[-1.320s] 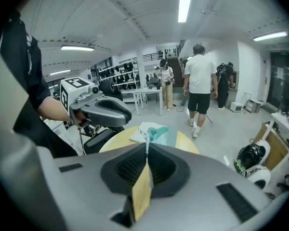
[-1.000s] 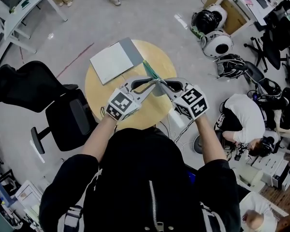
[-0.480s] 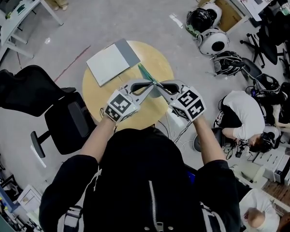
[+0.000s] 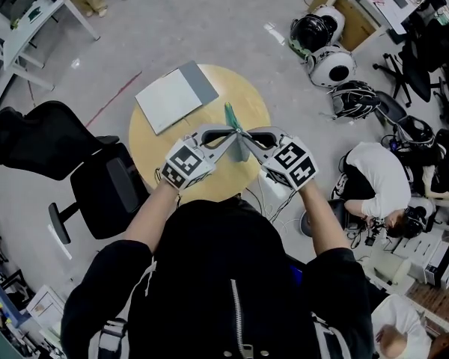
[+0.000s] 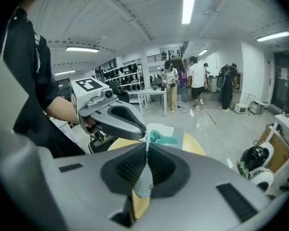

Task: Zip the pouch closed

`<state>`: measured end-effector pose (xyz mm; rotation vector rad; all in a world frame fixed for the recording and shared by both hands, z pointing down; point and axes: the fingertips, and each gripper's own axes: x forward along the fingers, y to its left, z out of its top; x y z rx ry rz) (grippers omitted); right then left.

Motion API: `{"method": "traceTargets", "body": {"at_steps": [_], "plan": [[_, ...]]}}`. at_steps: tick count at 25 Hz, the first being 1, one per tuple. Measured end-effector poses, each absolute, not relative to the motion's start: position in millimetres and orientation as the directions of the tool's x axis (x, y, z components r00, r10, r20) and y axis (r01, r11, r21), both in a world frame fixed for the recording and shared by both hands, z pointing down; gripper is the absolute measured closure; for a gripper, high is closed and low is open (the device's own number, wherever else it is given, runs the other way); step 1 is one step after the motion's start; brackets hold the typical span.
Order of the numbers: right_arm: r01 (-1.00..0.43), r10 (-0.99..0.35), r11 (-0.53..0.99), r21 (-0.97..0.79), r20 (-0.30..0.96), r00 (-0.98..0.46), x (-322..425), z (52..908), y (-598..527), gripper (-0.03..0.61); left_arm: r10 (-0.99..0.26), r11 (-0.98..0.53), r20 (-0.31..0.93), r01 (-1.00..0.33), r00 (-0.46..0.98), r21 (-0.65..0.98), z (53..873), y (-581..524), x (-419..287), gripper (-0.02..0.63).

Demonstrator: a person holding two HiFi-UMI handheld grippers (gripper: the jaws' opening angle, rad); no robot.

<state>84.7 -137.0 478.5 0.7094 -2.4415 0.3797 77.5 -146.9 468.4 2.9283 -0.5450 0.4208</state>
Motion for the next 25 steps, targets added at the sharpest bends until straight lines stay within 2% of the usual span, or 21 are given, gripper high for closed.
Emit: {"method": "traceTargets", "body": {"at_steps": [25], "plan": [[-0.544,-0.378,0.832,-0.112,0.603,-0.703,78.6,482.1,-131.2,0.566,-0.389,-0.878,0.318,-0.452,0.865,0.157,489.0,-163.7,54.3,0.607]]}}
